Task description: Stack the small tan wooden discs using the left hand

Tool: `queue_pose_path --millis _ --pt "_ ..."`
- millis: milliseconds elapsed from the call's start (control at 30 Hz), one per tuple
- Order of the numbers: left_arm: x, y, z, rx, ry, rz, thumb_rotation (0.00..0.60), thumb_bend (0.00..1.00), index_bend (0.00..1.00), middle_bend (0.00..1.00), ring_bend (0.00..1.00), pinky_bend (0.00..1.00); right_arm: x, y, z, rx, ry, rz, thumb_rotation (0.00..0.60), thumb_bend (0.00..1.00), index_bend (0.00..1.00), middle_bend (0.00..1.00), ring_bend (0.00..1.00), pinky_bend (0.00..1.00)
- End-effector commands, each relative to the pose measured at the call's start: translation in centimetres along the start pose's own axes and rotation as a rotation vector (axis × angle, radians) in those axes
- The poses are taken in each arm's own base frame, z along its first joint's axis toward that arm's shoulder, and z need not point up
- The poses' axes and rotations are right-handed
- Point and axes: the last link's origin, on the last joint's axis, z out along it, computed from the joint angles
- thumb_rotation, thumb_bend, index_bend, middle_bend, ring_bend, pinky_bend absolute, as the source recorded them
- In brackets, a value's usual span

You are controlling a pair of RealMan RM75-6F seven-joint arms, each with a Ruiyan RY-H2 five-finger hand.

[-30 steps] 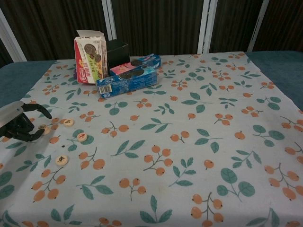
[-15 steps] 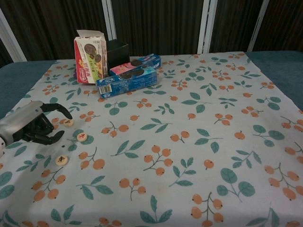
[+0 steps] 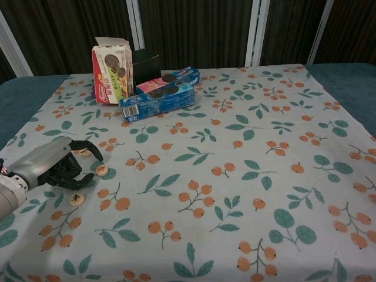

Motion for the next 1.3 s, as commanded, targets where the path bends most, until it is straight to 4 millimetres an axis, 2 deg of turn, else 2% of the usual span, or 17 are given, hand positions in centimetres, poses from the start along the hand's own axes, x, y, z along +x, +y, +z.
queue_pose_path --millis 33,900,1300 --pt "-0.15 0.01 0.06 0.002 -0.004 0.002 0.6 0.44 0.38 1.0 1.0 1.0 0.01 0.02 -0.01 -0.001 0.0 0.001 0.6 0.19 0.0 0.0 0.0 0.0" --pt "-0.78 0.28 0.37 0.0 -0.022 0.008 0.6 0.44 0.41 1.0 1.0 1.0 0.11 0.09 -0.07 -0.001 0.002 0.005 0.6 0.19 0.0 0.0 0.0 0.0" --pt "-0.99 0.57 0.41 -0.004 -0.022 0.0 0.6 0.44 0.46 1.0 1.0 1.0 0.18 0.11 -0.1 0.0 0.004 0.007 0.6 0.19 0.0 0.0 0.0 0.0"
